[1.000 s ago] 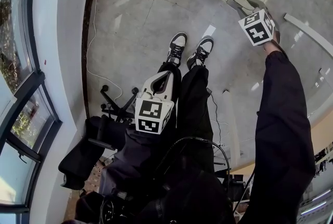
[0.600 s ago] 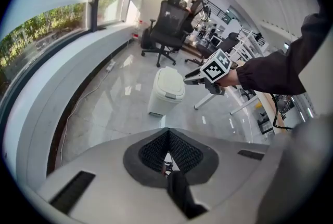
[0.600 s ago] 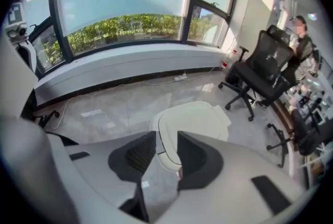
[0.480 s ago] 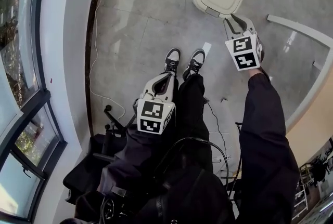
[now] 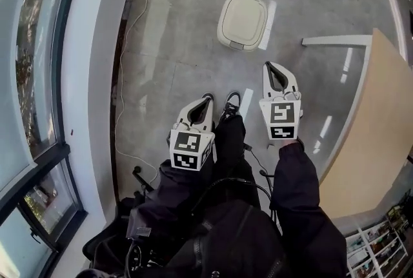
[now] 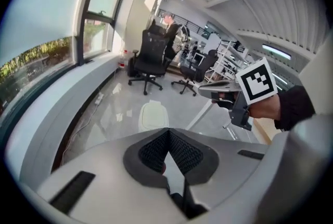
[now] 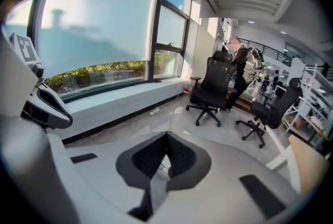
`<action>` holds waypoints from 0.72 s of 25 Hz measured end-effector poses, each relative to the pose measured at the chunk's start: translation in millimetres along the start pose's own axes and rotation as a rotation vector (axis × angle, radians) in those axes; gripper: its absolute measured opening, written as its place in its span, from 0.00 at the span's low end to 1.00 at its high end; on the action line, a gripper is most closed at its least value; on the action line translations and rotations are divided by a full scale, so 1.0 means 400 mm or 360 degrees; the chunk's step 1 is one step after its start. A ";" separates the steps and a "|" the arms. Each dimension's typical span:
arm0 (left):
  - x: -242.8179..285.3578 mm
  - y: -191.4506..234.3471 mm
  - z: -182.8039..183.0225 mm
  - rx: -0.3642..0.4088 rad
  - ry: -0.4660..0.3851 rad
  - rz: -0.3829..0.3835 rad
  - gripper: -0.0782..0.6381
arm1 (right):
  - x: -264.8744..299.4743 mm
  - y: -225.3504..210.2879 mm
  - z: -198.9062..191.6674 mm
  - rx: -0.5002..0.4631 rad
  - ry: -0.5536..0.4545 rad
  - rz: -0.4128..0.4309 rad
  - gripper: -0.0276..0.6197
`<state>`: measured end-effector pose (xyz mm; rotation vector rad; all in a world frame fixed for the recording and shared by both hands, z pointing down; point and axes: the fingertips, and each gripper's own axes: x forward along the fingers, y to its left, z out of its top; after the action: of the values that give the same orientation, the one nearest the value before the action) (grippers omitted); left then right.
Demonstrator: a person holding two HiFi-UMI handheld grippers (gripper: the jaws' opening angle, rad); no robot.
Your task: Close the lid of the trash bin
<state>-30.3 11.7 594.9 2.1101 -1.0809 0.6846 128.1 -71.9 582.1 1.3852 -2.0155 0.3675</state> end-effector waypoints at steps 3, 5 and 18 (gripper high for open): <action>-0.075 -0.039 0.116 0.0055 -0.0132 0.0009 0.11 | -0.132 -0.016 0.092 0.0082 -0.0098 -0.0062 0.05; -0.137 -0.055 0.202 0.0084 -0.0248 0.0017 0.11 | -0.221 -0.031 0.165 0.0121 -0.0186 -0.0119 0.05; -0.497 -0.265 0.712 0.0269 -0.0885 -0.0070 0.11 | -0.699 -0.111 0.571 0.0216 -0.0702 -0.0380 0.05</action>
<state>-2.4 -57.1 239.7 2.5433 -1.2910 0.1646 149.6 -16.2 223.1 1.9024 -2.1605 0.0960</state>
